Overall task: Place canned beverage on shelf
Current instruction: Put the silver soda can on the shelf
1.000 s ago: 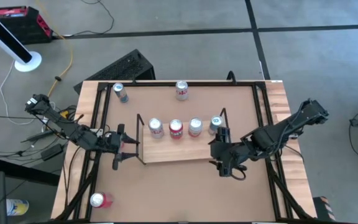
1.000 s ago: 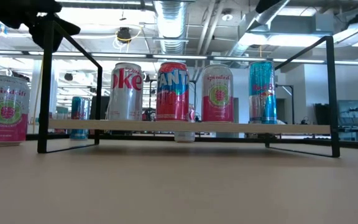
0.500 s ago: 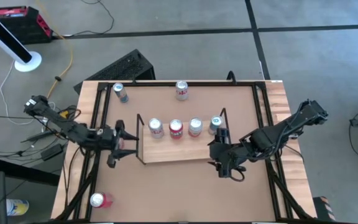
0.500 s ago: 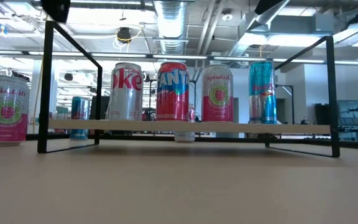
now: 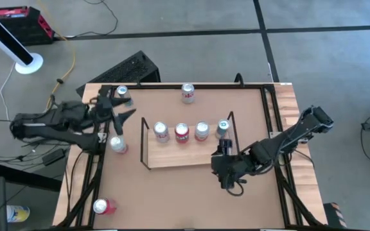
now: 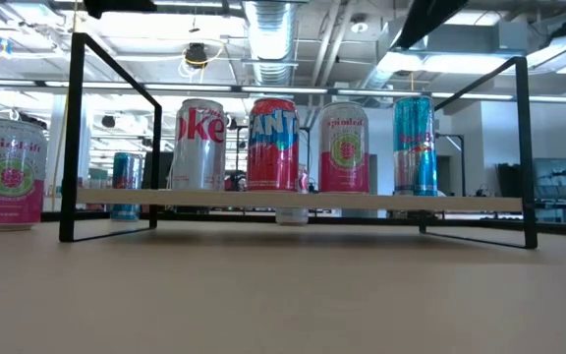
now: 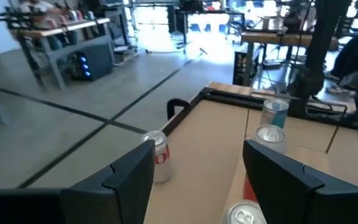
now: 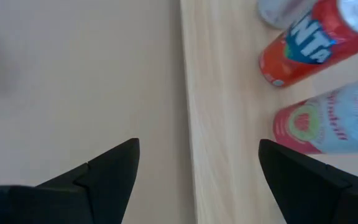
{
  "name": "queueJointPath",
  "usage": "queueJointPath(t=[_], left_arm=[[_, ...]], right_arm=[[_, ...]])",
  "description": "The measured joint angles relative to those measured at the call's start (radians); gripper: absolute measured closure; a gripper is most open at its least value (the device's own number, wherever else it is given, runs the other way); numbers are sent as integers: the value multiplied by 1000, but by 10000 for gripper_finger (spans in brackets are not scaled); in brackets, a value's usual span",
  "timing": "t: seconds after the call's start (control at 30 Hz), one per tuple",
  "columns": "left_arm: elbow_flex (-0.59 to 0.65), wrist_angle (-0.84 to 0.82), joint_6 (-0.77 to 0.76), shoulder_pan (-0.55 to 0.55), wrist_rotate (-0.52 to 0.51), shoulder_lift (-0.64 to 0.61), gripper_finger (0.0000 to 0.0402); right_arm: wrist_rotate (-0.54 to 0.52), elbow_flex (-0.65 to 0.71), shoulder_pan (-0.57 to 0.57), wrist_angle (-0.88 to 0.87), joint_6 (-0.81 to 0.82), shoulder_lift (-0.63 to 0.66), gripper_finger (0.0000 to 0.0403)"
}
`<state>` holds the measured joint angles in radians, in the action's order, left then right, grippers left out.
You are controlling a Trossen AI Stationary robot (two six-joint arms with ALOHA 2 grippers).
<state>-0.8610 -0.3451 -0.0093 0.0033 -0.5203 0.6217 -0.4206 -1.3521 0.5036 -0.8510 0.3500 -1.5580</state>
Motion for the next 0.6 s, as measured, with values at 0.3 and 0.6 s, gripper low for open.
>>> queueJointPath(t=[0.3,0.6], left_arm=[[-110,136,28,370,434,395,174],[-488,38,6,582,518,917,174]], right_arm=[[1,1,-1,30,-18,-70,51],[0,0,27,-16,-7,-65,51]])
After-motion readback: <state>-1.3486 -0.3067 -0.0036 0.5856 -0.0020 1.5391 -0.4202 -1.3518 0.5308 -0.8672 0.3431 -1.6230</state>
